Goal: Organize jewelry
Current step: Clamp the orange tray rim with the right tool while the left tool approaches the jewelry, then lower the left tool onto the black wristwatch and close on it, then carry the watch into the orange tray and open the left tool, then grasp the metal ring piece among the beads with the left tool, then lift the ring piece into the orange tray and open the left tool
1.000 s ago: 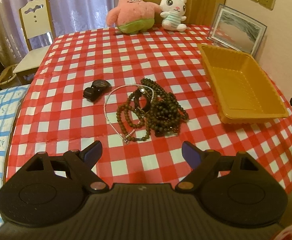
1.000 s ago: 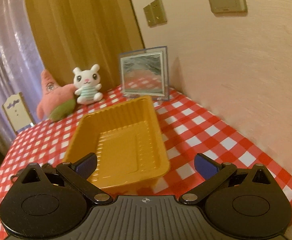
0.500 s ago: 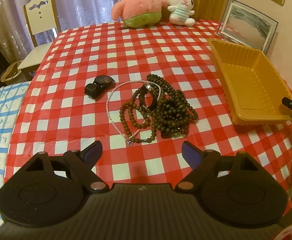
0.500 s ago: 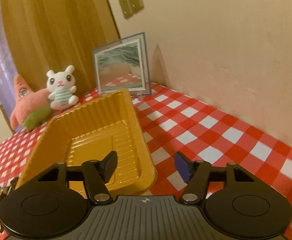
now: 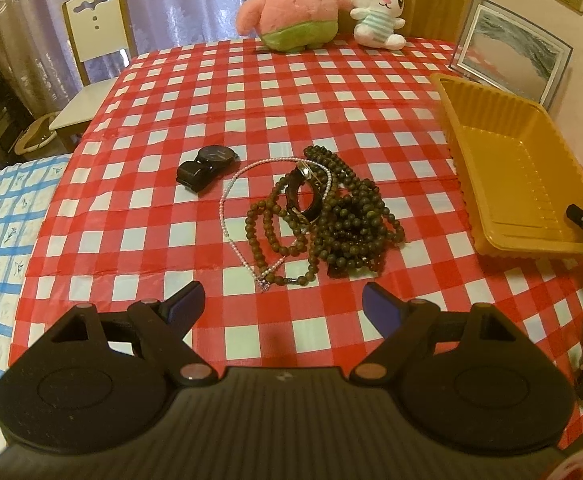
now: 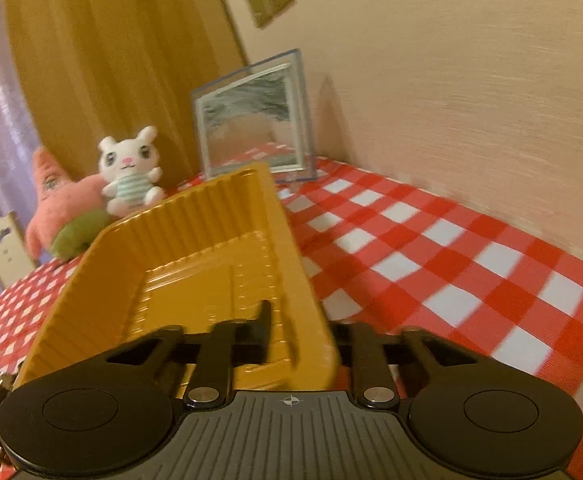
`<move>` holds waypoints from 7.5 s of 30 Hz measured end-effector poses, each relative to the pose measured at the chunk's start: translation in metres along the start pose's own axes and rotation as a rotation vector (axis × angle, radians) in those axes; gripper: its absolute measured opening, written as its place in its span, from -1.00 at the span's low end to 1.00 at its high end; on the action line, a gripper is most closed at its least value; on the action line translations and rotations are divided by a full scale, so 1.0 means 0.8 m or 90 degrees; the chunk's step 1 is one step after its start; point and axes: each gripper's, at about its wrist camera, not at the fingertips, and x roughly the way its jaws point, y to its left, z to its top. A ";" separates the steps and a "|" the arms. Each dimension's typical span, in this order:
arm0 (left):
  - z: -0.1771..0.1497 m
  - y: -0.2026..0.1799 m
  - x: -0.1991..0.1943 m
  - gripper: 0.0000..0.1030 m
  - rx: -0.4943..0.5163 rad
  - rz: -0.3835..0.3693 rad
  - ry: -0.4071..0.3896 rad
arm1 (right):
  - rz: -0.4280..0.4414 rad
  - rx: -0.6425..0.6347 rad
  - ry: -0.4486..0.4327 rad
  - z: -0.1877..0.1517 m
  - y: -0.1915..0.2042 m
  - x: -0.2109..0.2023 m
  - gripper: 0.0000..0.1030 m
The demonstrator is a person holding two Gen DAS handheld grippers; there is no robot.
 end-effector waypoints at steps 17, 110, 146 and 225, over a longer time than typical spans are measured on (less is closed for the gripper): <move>0.023 0.038 0.009 0.17 -0.003 0.003 -0.077 | 0.014 -0.121 -0.016 0.036 0.032 -0.014 -0.92; 0.089 -0.114 0.095 -0.20 0.065 -0.374 -0.040 | -0.002 -0.173 0.013 0.035 0.074 -0.028 -0.90; 0.025 0.063 0.056 -0.16 0.080 -0.176 -0.092 | -0.076 -0.149 0.008 0.032 0.048 -0.064 -0.90; 0.061 -0.196 0.100 -0.83 0.138 -0.500 0.056 | -0.084 -0.137 0.023 0.033 0.034 -0.063 -0.90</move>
